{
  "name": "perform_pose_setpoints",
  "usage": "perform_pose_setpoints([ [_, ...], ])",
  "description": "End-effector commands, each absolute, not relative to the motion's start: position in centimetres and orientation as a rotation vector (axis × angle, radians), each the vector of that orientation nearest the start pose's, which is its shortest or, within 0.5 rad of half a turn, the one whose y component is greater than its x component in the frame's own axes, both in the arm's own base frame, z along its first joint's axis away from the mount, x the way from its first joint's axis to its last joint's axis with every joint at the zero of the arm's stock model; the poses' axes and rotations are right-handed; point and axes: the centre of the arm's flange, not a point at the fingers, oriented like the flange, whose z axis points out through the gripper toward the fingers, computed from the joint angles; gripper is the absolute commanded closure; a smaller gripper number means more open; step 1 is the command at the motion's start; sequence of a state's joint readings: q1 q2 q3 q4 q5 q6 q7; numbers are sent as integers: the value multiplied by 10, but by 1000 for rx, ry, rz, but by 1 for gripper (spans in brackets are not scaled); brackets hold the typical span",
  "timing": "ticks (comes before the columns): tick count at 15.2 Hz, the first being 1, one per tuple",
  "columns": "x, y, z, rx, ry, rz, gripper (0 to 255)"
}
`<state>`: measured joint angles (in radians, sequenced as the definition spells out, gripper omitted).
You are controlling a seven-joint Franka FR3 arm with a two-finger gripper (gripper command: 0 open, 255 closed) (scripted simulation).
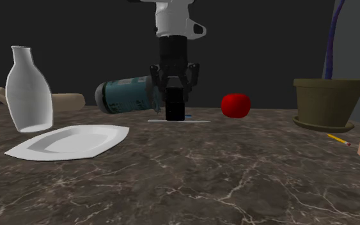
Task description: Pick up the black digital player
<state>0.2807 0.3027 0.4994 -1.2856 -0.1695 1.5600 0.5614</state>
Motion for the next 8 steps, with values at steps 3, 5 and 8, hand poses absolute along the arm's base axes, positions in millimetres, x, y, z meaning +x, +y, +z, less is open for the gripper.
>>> perform_pose_setpoints([
  [3, 498, 396, 616, -3143, -310, -33, 255],
  [5, 498, 396, 627, -3143, -310, -33, 255],
  [8, 498, 396, 633, -3143, -309, -33, 255],
])
